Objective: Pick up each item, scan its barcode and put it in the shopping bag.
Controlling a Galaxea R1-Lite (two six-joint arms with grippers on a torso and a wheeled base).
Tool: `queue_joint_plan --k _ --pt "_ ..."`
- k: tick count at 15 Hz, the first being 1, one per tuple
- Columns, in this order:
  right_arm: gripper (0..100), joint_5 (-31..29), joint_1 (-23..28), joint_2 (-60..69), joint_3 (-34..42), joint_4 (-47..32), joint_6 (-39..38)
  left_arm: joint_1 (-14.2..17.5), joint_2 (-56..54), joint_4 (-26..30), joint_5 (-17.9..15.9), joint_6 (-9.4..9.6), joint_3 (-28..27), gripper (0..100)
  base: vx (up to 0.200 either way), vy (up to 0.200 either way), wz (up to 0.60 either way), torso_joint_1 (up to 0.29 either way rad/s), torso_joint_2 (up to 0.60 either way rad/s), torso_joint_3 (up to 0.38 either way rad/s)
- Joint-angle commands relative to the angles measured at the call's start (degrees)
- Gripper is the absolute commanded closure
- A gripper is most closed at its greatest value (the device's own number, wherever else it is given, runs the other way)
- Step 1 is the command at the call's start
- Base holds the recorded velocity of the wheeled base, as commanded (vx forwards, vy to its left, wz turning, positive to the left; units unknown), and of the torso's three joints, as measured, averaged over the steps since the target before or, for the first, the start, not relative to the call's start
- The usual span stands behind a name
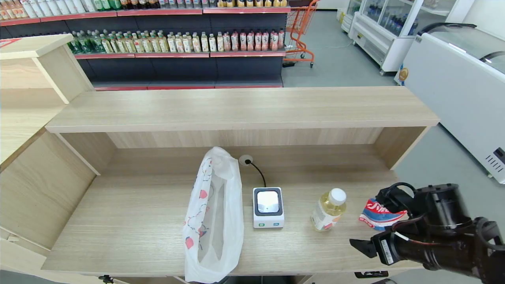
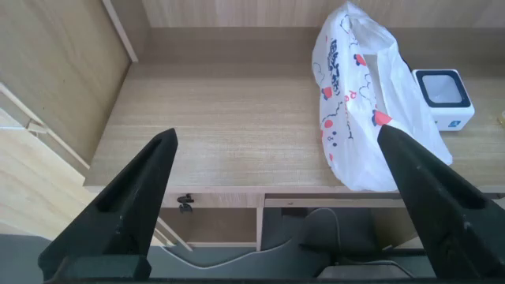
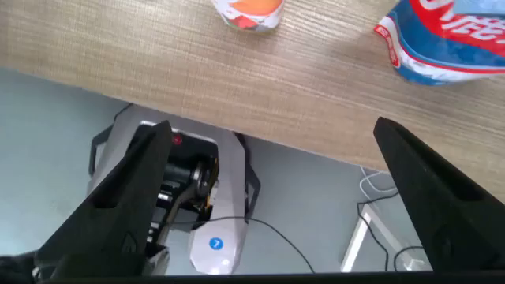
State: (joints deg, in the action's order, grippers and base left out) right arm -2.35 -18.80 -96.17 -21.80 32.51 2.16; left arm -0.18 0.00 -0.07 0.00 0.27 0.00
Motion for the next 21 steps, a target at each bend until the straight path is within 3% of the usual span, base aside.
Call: queue_joint_plan --k 1,3,7,10,21 --pt "0 -0.1 -0.8 -8.7 0.8 4.6 -0.8 0.0 0.0 0.0 0.0 0.0 0.0 0 0.0 0.0 0.0 0.0 0.0 0.0" --pt "0 -0.1 -2.3 -11.3 0.6 8.2 -2.1 0.0 0.0 0.0 0.0 0.0 0.0 0 0.0 0.0 0.0 0.0 0.0 0.0" --pt "0 -3.4 -4.0 -20.2 0.5 25.0 -1.3 0.0 0.1 0.0 0.0 0.0 0.0 0 0.0 0.0 0.0 0.0 0.0 0.0" --pt "0 -5.6 -4.3 -24.8 0.4 33.1 3.4 0.0 0.1 0.0 0.0 0.0 0.0 0 0.0 0.0 0.0 0.0 0.0 0.0" --pt "0 -5.6 -5.6 -36.0 -0.9 51.4 11.9 0.0 0.0 0.0 0.0 0.0 0.0 0 0.0 0.0 0.0 0.0 0.0 0.0"
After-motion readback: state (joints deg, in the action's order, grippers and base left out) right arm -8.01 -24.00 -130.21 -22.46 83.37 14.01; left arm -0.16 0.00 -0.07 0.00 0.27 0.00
